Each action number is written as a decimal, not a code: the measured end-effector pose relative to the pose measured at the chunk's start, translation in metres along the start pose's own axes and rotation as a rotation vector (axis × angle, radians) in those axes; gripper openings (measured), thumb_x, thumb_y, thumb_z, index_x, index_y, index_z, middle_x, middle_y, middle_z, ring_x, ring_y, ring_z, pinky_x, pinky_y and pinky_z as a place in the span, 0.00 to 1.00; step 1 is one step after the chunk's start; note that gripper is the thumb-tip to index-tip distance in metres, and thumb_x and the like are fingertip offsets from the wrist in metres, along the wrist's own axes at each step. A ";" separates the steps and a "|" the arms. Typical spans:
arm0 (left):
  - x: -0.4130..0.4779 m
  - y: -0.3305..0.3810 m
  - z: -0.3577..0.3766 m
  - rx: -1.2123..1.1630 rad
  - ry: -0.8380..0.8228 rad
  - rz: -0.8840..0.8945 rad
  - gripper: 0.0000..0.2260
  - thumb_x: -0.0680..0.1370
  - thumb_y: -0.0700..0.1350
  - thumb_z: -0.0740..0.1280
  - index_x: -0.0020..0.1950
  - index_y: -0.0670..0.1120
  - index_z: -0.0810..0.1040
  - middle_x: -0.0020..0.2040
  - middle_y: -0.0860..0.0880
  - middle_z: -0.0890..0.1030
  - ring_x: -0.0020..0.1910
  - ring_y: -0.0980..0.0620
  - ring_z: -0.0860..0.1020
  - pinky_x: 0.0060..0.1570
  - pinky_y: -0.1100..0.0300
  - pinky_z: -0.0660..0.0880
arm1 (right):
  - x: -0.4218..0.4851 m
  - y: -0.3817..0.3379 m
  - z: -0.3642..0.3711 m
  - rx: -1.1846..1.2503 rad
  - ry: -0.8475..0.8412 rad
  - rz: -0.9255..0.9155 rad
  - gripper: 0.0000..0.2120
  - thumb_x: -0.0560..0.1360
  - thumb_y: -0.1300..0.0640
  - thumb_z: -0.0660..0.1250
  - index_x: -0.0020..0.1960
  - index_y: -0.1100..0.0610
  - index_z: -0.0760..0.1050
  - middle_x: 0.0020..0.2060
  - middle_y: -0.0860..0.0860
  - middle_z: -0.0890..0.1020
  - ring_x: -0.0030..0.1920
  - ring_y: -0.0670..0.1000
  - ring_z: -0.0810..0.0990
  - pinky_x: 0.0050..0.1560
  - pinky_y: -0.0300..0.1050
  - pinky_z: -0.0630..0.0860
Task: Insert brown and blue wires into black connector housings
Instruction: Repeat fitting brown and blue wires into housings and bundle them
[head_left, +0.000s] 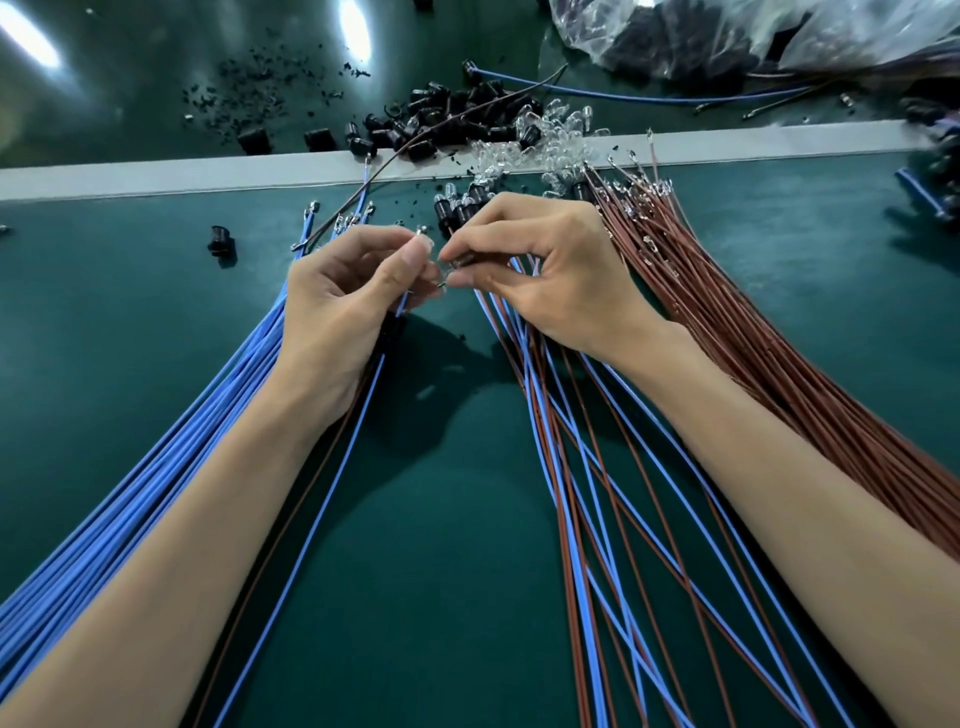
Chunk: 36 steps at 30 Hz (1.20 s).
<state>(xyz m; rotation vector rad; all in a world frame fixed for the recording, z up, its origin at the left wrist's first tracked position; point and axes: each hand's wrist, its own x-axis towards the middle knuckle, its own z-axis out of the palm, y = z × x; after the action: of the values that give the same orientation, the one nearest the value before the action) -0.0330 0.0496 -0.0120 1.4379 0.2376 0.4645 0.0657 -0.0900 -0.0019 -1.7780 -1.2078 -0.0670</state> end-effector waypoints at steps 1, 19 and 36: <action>0.000 0.000 0.001 -0.005 0.013 -0.006 0.02 0.74 0.41 0.68 0.44 0.43 0.78 0.32 0.53 0.81 0.34 0.56 0.78 0.40 0.65 0.75 | 0.000 0.000 0.000 0.006 -0.003 -0.002 0.08 0.69 0.64 0.74 0.48 0.65 0.83 0.40 0.56 0.82 0.39 0.48 0.79 0.46 0.36 0.75; 0.003 0.004 -0.005 -0.118 -0.013 -0.092 0.11 0.76 0.43 0.64 0.38 0.49 0.84 0.35 0.53 0.80 0.33 0.56 0.76 0.38 0.65 0.73 | 0.002 -0.004 -0.004 0.059 0.000 0.061 0.09 0.68 0.64 0.75 0.48 0.64 0.83 0.40 0.56 0.83 0.40 0.52 0.82 0.45 0.40 0.78; -0.002 0.006 -0.003 0.111 -0.130 -0.111 0.07 0.71 0.45 0.70 0.33 0.50 0.83 0.29 0.54 0.79 0.30 0.58 0.74 0.36 0.69 0.70 | 0.001 -0.005 -0.004 0.039 0.064 0.043 0.08 0.66 0.63 0.77 0.44 0.63 0.83 0.38 0.52 0.85 0.41 0.46 0.82 0.45 0.31 0.76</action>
<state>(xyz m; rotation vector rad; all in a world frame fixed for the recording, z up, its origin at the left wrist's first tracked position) -0.0370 0.0518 -0.0064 1.5478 0.2404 0.2694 0.0644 -0.0918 0.0040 -1.7543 -1.1178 -0.0745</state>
